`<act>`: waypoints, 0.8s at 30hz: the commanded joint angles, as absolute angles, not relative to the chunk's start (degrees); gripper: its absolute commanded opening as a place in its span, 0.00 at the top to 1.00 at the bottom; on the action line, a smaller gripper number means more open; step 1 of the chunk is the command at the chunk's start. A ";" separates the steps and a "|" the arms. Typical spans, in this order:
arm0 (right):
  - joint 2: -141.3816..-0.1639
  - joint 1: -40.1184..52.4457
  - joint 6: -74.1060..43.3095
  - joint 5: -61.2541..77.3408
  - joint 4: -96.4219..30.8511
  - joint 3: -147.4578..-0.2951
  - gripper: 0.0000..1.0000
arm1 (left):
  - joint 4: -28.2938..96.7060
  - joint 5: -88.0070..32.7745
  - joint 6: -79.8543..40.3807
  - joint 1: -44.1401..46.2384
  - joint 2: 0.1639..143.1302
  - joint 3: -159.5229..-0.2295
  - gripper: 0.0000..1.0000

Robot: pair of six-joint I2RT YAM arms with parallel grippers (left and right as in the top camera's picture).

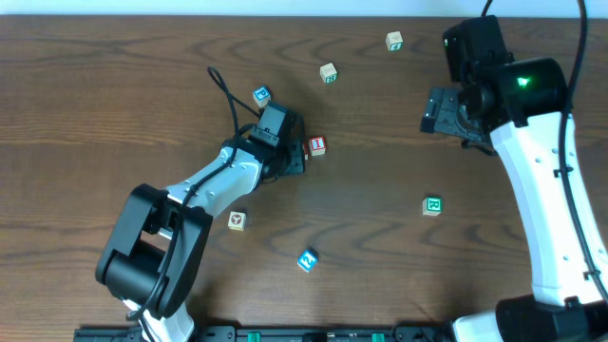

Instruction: Spell out Ai2

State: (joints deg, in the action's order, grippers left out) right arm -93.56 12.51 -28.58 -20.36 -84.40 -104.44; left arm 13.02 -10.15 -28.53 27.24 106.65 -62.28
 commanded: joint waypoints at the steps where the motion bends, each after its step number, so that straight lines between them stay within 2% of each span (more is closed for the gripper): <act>1: -92.86 12.73 -27.99 -21.21 -84.47 -104.22 0.01 | 12.25 -9.87 -28.73 27.53 108.77 -62.74 0.74; 12: -92.86 12.71 -27.99 -21.21 -84.44 -104.22 0.01 | 12.25 -9.04 -28.16 27.40 109.08 -62.74 0.74; 14: -92.88 12.73 -27.99 -21.21 -84.47 -104.22 0.01 | 13.65 -9.02 -28.12 27.40 109.06 -62.74 0.77; 24: -92.88 12.71 -27.99 -21.21 -84.44 -104.22 0.01 | 17.61 0.54 -26.85 27.35 109.06 -62.74 0.76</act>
